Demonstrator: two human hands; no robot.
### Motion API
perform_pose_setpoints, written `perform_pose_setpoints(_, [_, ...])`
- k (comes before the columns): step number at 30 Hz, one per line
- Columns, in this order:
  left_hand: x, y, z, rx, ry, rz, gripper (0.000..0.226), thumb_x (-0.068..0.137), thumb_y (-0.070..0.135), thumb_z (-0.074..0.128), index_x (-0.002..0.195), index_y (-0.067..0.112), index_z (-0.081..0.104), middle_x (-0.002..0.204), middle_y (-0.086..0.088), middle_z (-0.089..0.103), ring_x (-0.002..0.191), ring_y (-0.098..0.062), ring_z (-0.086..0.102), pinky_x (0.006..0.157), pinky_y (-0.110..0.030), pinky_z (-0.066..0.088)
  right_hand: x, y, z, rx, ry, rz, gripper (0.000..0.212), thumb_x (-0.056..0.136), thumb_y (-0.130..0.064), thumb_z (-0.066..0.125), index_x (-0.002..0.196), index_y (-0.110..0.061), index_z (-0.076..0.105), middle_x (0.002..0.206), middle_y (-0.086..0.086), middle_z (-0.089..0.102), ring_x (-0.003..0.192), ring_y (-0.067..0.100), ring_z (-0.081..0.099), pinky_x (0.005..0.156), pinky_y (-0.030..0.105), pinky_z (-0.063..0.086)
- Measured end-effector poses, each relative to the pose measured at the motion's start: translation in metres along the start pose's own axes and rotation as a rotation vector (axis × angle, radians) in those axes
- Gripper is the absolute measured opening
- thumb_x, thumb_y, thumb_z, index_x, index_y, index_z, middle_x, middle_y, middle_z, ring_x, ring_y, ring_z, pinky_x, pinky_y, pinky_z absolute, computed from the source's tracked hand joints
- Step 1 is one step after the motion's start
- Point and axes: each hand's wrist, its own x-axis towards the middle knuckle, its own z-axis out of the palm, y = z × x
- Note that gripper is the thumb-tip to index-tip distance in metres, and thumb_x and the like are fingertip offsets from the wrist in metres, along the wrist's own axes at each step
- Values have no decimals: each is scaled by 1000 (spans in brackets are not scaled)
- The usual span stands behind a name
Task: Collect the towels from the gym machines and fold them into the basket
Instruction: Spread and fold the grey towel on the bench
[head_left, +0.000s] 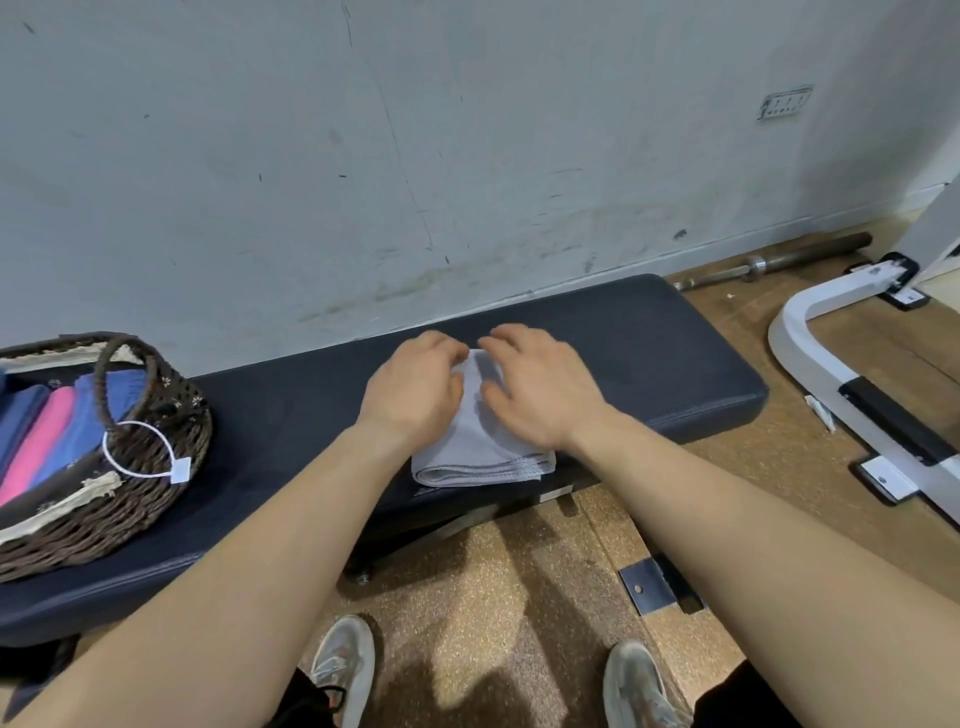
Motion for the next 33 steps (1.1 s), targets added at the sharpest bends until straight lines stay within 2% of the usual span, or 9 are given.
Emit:
perform_pose_setpoints(3, [-5, -16, 15, 53, -100, 43, 47, 102, 26, 43, 149, 18, 40, 158, 3, 34, 147, -17, 27, 117, -37, 29, -3, 4, 18, -132, -201, 22, 71, 102, -51, 26, 160, -13, 11, 168, 6, 4, 154, 21, 2, 125, 45, 5])
perform_pose_setpoints(6, [-10, -22, 22, 80, -131, 71, 54, 105, 34, 35, 155, 19, 25, 164, 5, 19, 152, -13, 11, 122, -36, 19, -9, 18, 30, -197, -290, 52, 77, 99, -62, 9, 160, -16, -6, 167, 2, -12, 154, 16, -11, 123, 47, -8])
perform_pose_setpoints(11, [-18, -27, 36, 132, -237, 95, 63, 104, 47, 15, 159, 21, -4, 165, 8, -13, 151, -9, -14, 124, -44, 4, -13, 26, 39, -122, -282, 79, 79, 97, -66, 6, 158, -19, -13, 165, -2, -21, 152, 12, -16, 123, 49, -10])
perform_pose_setpoints(17, [-16, -31, 38, 138, -286, 103, 63, 104, 48, 11, 157, 22, -11, 163, 9, -20, 149, -8, -20, 124, -46, 1, -10, 28, 41, -65, -307, 83, 80, 97, -67, 8, 158, -21, -15, 164, -3, -24, 152, 12, -18, 122, 53, -8])
perform_pose_setpoints(21, [-20, -24, 33, 66, -113, 42, 64, 103, 46, 27, 159, 20, 9, 166, 4, 4, 152, -15, 5, 123, -42, 16, -5, 27, 26, -62, -301, 45, 80, 98, -66, 20, 160, -21, 0, 167, -1, -13, 153, 14, -11, 123, 53, -4])
perform_pose_setpoints(24, [-25, -12, 20, 1, 96, -197, 60, 97, 42, 45, 150, 17, 32, 151, -3, 38, 132, -27, 41, 101, -42, 41, -3, 28, 8, -18, -192, -13, 72, 96, -62, 39, 157, -27, 24, 168, -3, 4, 154, 17, 3, 124, 47, 7])
perform_pose_setpoints(27, [-25, -13, 6, -96, -89, -498, 58, 91, 45, 50, 137, 11, 39, 130, -8, 51, 112, -31, 55, 82, -41, 49, -2, 28, -3, 50, -143, -23, 61, 93, -56, 54, 147, -30, 42, 164, -4, 24, 149, 21, 24, 119, 42, 26])
perform_pose_setpoints(30, [-20, -20, 4, -211, -233, -570, 42, 85, 46, 57, 103, 8, 52, 96, -5, 61, 82, -25, 59, 62, -33, 44, -3, 26, -5, 107, -163, -41, 45, 86, -50, 65, 128, -33, 57, 152, -8, 39, 139, 21, 36, 111, 42, 36])
perform_pose_setpoints(33, [-12, -24, 3, -452, -243, -624, 35, 79, 38, 71, 79, 5, 59, 78, -5, 63, 70, -23, 61, 63, -34, 53, -5, 22, -4, 138, -200, -81, 39, 79, -50, 73, 114, -35, 64, 148, -10, 44, 137, 20, 36, 111, 42, 36])
